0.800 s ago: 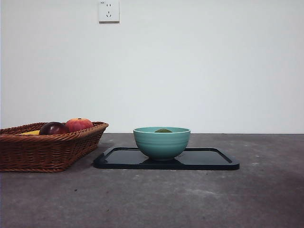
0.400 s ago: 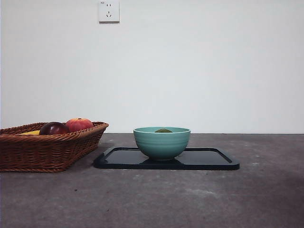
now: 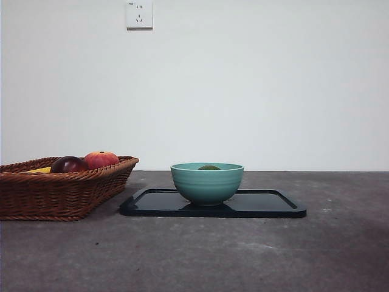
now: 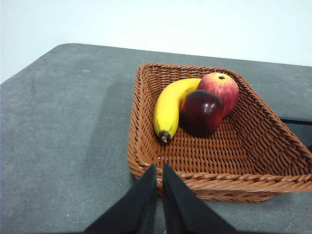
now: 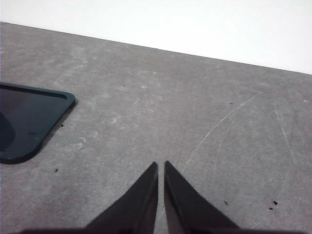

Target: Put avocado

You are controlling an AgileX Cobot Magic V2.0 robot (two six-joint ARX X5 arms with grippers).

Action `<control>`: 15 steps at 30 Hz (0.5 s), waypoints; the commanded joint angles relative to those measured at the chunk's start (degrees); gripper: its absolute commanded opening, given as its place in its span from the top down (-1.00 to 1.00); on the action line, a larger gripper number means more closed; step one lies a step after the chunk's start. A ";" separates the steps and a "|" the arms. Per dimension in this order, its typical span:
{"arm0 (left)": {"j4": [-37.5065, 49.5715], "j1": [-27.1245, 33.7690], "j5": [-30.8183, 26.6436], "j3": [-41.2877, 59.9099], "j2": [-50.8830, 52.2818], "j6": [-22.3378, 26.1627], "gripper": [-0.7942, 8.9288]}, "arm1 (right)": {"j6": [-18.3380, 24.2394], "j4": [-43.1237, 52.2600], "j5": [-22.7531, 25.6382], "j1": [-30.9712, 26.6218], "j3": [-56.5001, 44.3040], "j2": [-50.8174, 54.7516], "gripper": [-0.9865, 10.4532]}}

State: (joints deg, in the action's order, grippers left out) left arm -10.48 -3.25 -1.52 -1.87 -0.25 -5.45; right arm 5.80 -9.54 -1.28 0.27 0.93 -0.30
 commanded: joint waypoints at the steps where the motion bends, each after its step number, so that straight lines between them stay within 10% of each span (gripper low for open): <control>1: -0.24 0.02 0.07 1.22 0.07 0.44 0.80 | 0.26 0.68 0.20 -0.09 -0.28 0.09 0.80; 15: -0.24 0.02 0.07 1.22 0.07 0.46 0.80 | 0.26 0.68 0.20 -0.44 -0.28 0.09 0.80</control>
State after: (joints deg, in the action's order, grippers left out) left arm -10.48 -3.25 -1.52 -1.87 -0.25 -5.45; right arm 5.80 -9.56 -1.28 -0.01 0.93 -0.30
